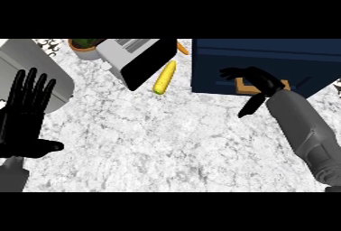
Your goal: Pick up the cup, place it into the drawer and close the drawer
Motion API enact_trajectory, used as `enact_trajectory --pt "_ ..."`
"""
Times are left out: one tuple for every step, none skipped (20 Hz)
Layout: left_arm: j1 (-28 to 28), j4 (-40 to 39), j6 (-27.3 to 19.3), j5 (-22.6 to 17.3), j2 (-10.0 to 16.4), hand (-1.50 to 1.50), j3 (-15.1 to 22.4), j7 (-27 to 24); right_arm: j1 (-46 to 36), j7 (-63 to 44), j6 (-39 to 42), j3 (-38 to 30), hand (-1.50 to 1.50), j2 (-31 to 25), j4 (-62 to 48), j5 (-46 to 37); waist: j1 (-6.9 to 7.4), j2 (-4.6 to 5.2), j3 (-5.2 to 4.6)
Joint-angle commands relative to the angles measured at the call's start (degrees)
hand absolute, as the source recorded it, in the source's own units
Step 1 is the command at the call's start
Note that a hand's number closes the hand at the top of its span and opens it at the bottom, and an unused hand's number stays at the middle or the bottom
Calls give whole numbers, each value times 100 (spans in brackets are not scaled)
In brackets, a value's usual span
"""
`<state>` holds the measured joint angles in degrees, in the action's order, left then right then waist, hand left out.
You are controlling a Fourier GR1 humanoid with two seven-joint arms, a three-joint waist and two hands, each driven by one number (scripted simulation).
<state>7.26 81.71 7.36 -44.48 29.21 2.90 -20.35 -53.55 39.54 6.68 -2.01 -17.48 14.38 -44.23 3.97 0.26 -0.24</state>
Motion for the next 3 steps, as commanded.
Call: enact_trajectory --pt "76 -83 -185 243 -270 -150 184 -114 -459 -441 -88 -191 -150 -547 -337 -5 23 176 41" --pt "48 -186 67 108 -58 -150 38 -49 -444 -635 -282 -188 -150 -325 -406 -22 122 211 40" --pt "195 -124 -70 100 -112 -150 30 9 -441 -663 -301 -207 -150 -284 -450 -8 98 199 43"
